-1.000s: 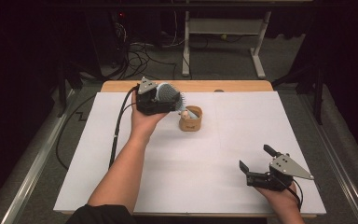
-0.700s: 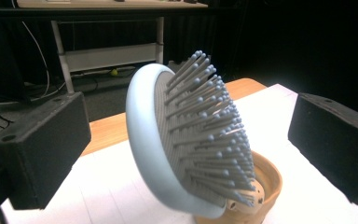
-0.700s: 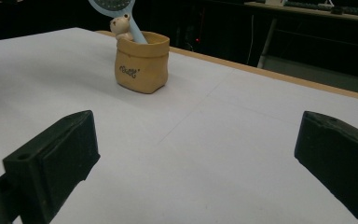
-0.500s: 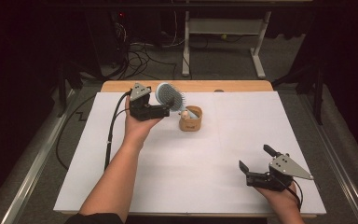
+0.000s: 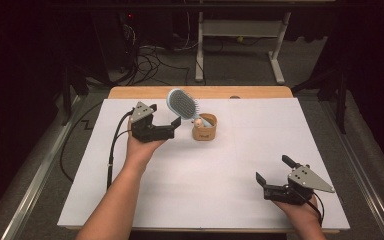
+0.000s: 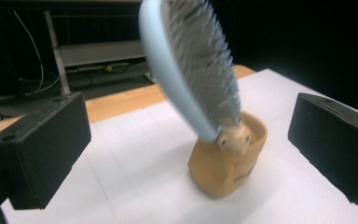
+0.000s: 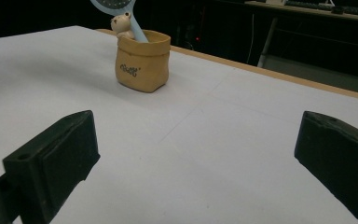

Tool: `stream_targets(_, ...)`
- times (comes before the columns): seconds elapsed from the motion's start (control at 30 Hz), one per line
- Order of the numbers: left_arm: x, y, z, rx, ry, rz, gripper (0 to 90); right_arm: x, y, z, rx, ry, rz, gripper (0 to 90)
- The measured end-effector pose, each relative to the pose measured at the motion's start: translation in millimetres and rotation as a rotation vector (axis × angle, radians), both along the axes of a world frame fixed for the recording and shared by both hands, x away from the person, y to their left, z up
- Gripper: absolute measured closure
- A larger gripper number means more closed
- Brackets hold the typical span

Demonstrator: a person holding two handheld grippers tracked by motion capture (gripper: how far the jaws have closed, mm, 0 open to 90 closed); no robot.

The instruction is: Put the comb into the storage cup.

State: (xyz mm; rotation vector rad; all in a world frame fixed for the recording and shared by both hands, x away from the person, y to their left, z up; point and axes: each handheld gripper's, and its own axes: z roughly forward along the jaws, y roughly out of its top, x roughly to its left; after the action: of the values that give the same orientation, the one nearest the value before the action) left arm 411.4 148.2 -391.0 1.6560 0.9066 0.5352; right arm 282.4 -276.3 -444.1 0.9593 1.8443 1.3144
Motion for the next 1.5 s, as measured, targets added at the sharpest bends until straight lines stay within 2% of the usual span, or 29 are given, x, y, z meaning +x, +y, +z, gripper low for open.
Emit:
stream_targets(0.3,-19.1,19.3,-27.5,-0.008,0.029,0.005,0.0,-0.1,0.7,-0.6,-0.003,0.001,-0.002,0.0)
stream_targets(0.4,-28.1,23.3,-34.7,0.011,0.034,0.001,0.0,0.0,0.8,-0.8,-0.003,0.002,-0.002,0.0)
stream_targets(0.63,-52.4,33.9,-47.7,0.019,0.037,-0.010,0.0,-1.3,0.7,-0.4,0.000,0.003,-0.006,0.0)
stream_targets(0.73,-60.8,37.4,-49.8,0.019,0.042,-0.015,0.0,-1.7,0.1,0.0,0.004,0.003,-0.007,0.0)
stream_targets(0.87,-73.0,43.6,-49.7,0.014,0.024,-0.014,0.0,-2.1,-0.7,0.0,0.007,0.002,-0.007,0.0)
stream_targets(1.03,-89.6,59.3,-47.3,0.011,-0.005,-0.007,0.0,-1.4,-0.6,-1.6,0.003,0.006,-0.006,0.0)
stream_targets(1.13,-99.6,71.3,-46.9,0.003,-0.007,0.006,0.0,-1.3,-1.1,-1.6,0.002,0.006,-0.008,0.0)
stream_targets(1.2,-107.0,77.7,-47.3,0.015,-0.016,0.006,0.0,-0.9,-2.1,-1.6,0.005,0.006,-0.013,0.0)
stream_targets(1.37,-121.6,92.3,-56.2,0.077,-0.035,0.011,0.0,-1.9,-2.9,-1.5,0.008,0.008,-0.027,0.0)
stream_targets(1.43,-125.2,98.2,-60.5,0.087,-0.026,0.016,0.0,-3.8,-3.4,-0.7,0.016,0.007,-0.033,0.0)
stream_targets(1.5,-126.9,104.4,-63.5,0.077,-0.004,0.030,0.0,-6.7,-4.5,0.9,0.024,0.003,-0.042,0.0)
